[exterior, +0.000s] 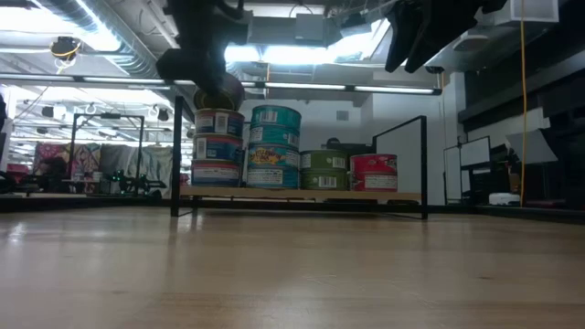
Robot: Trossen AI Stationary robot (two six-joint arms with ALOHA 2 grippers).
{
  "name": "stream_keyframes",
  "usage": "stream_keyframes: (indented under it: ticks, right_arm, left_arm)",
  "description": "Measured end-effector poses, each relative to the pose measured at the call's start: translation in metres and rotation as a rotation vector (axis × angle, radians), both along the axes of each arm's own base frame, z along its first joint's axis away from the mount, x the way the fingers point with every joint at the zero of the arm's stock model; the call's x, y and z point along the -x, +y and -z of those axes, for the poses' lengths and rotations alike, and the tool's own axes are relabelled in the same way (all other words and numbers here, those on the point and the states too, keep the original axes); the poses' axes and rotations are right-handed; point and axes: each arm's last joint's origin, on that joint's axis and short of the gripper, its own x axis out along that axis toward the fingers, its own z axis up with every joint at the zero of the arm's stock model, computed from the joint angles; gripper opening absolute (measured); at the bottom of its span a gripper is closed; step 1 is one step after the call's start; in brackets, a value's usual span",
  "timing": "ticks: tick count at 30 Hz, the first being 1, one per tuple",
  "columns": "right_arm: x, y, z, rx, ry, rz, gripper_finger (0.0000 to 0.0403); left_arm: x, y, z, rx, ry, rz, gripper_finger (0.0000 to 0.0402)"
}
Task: Stack canned seafood by type on shelf
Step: Stack the blue pink tuna can on top of the other blue tuna cans on the shelf
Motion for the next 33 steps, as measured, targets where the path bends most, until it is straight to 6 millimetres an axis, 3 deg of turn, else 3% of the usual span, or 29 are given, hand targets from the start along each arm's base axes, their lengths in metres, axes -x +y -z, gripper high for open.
stream_keyframes:
  ticks: [17,25,33]
  right_arm:
    - [0.0000,0.0000,-0.0002,0.000,0.001,0.001,0.0276]
    - [0.0002,0.0000,0.0000,-0.002,0.003,0.002,0.0276]
    - [0.0007,0.0010,0.0005,-0.037,0.015,-0.016,0.0276]
  left_arm:
    - [-0.0071,-0.0014,0.0069,0.004,-0.005,0.002,0.0269]
    - [-0.0091,-0.0083,0.0092,0.132,-0.018,0.049,0.0271]
    - [-0.0087,-0.0056,0.0091,0.151,-0.032,0.032,0.0272]
